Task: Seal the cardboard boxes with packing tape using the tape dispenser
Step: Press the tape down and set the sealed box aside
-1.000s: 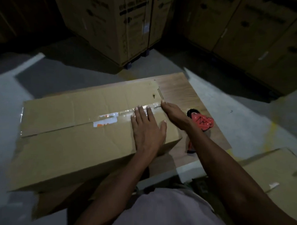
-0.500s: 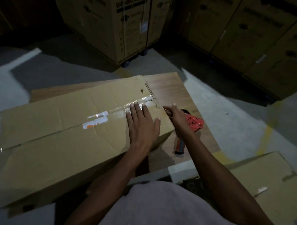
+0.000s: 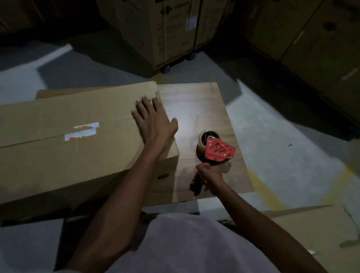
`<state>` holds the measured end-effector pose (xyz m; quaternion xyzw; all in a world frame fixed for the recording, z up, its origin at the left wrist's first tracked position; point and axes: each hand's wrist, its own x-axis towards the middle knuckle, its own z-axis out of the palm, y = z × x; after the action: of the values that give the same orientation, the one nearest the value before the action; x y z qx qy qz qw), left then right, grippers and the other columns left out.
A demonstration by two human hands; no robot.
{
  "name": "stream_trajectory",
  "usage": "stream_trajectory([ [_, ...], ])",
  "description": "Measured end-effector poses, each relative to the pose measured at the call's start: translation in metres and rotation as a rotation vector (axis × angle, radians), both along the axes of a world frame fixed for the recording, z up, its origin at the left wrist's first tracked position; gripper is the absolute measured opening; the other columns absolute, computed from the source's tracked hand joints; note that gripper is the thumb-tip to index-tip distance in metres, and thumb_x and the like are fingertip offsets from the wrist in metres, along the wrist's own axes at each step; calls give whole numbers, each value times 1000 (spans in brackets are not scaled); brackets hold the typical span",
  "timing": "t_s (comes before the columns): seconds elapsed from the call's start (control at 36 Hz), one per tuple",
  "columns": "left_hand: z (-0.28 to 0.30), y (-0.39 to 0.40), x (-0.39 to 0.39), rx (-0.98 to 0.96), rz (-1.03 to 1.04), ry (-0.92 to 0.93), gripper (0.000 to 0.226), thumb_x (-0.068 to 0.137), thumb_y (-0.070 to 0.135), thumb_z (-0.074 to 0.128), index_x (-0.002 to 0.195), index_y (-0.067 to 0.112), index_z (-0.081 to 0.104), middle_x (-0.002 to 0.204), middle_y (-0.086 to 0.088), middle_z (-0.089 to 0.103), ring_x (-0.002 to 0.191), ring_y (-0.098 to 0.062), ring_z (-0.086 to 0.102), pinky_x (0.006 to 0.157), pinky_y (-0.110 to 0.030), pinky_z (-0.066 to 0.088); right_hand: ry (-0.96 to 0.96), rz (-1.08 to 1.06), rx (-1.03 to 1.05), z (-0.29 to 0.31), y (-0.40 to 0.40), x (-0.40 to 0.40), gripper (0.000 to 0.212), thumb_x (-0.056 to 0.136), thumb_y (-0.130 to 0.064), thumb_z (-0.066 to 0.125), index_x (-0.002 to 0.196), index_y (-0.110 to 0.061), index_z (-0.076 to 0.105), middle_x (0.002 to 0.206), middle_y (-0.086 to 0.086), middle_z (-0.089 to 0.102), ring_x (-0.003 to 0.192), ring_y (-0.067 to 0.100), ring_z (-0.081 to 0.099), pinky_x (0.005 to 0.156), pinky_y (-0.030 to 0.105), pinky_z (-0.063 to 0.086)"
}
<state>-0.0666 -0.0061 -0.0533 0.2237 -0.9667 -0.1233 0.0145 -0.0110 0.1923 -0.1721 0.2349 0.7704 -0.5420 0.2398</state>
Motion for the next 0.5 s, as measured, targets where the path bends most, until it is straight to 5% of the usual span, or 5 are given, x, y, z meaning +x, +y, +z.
stream_trajectory([
  [0.19,-2,16,4,-15,-10,-63,89,90,38,54,163,13,8,170,-15,1,157,-33,-2,125,-55,1,-66,85,102,-6,8,-15,28,93,-12,73,112,6,65,109,27,69,105,42,66,97,55,55],
  [0.31,-3,38,13,-12,-43,-65,91,89,37,54,163,13,6,170,-15,-1,157,-32,-4,124,-54,0,-77,34,115,-8,6,-15,15,92,-7,68,83,-1,58,84,26,65,81,44,69,76,53,60],
  [0.36,-4,47,15,-24,-56,-59,90,89,37,53,163,12,6,170,-15,-1,157,-32,-4,125,-54,-1,-16,26,168,-11,6,-12,12,90,-6,65,96,3,60,99,29,65,94,45,66,88,53,58],
  [0.42,-4,54,15,-31,-66,-51,89,91,38,51,163,12,7,170,-16,-1,157,-32,-3,125,-54,-1,6,42,225,-12,9,-9,36,89,-10,64,119,8,60,114,28,66,99,41,64,90,45,52],
  [0.5,-2,59,15,-32,-61,-48,87,92,37,51,163,12,8,170,-16,0,157,-33,-2,125,-54,0,38,22,272,-11,17,-4,30,88,-18,66,108,3,65,104,22,69,97,41,65,83,38,49],
])
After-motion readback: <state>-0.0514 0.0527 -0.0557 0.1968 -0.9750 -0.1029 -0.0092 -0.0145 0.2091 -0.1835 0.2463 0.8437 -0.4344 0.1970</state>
